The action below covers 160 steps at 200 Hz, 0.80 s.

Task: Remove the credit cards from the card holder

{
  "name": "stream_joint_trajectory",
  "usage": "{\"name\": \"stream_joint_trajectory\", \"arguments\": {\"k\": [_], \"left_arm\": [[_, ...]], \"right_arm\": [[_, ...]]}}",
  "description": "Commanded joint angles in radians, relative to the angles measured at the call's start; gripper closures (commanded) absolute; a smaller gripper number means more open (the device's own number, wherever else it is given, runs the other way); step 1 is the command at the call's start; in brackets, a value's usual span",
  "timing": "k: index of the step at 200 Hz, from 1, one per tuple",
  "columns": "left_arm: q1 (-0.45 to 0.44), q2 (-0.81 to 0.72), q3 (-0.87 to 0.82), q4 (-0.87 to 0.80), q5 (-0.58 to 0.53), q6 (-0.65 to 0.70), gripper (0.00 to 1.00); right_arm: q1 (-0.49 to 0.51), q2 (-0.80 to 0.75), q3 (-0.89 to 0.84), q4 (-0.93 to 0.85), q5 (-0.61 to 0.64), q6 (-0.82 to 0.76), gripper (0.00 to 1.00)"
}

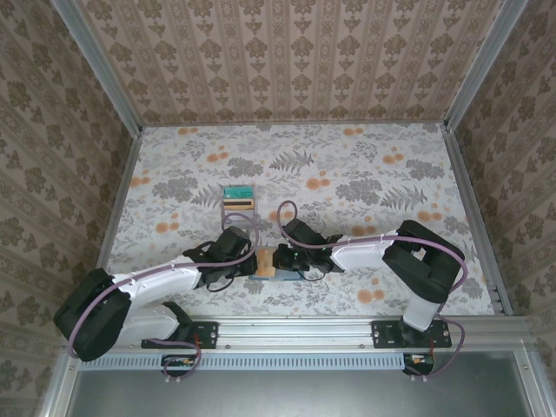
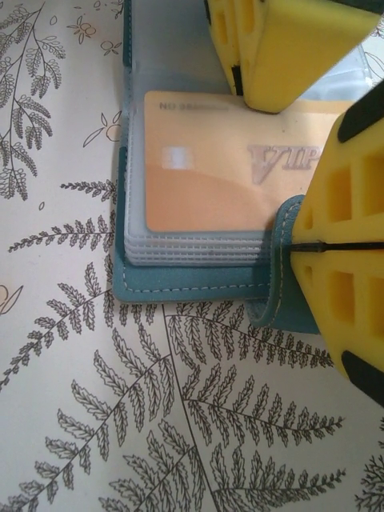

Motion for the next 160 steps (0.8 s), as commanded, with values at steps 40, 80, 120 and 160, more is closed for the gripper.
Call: {"name": "stream_joint_trajectory", "arguments": {"k": [40,80,120,160], "left_arm": [[-0.005,0.001,-0.019,-0.097,-0.055,-0.027,0.99],[0.012,-0.002,-0.031,-0.106,-0.056,-0.039,1.00],[0.011,-0.002,-0.032,-0.104,-0.052,-0.039,1.00],[0.013,-0.014,-0.033,-0.101,-0.045,-0.037,1.00]], "right_arm": [[-0.005,-0.039,-0.041,0.006,0.017,0.014,1.00],[-0.028,-0.079,-0.085,-0.006,0.025,0.014,1.00],[-0.047,-0.123,-0.123,-0.017,0.034,0.012,1.00],[-0.083,-0.199,-0.179,-0.026,0.034,0.001,1.00]]}}
